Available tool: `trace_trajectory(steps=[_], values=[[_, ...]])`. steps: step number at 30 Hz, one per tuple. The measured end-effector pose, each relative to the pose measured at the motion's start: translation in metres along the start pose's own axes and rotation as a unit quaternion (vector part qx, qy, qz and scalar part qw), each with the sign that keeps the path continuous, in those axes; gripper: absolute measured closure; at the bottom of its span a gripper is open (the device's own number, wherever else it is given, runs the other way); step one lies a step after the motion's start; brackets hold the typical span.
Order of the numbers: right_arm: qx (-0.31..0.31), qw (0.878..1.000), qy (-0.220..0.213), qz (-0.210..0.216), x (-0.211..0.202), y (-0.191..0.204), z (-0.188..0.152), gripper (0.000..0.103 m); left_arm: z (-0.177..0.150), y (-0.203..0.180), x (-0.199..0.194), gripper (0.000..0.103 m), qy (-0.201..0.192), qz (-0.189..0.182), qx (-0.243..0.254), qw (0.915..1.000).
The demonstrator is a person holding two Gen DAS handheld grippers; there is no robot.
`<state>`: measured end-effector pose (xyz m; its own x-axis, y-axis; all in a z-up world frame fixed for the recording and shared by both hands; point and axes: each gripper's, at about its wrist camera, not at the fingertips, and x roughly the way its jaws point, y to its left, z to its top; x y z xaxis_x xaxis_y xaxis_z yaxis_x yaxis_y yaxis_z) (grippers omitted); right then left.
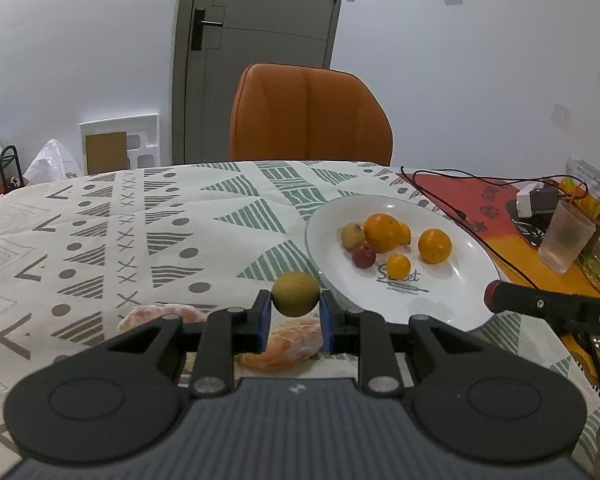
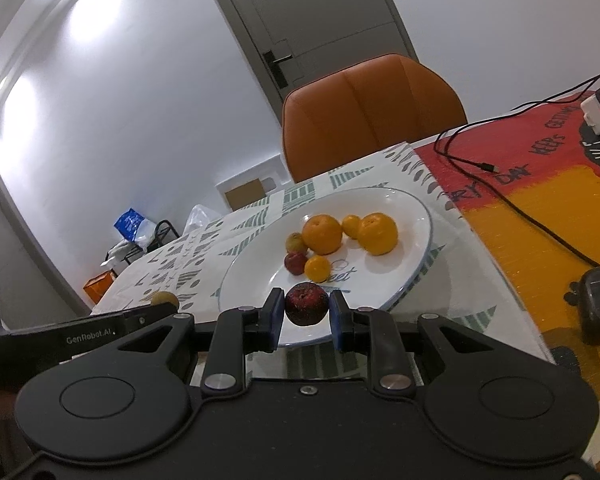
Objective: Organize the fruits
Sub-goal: 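Release the plum into the plate with the right tool while the left tool drops the yellow-green fruit there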
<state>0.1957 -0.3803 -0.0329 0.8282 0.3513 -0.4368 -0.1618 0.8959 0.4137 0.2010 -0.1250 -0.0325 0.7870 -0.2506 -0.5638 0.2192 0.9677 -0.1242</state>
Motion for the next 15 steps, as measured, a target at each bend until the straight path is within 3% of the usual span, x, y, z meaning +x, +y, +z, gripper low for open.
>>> trace_trajectory(steps=[4,15], values=[[-0.031,0.999,-0.023,-0.005,-0.005,0.006,-0.004,0.055,0.0,-0.007,0.004,0.079,0.003,-0.004,0.005,1.0],[-0.011,1.0,-0.01,-0.01,-0.008,-0.008,-0.009,0.055,0.005,-0.028,0.015,0.079,0.004,-0.022,0.022,0.9995]])
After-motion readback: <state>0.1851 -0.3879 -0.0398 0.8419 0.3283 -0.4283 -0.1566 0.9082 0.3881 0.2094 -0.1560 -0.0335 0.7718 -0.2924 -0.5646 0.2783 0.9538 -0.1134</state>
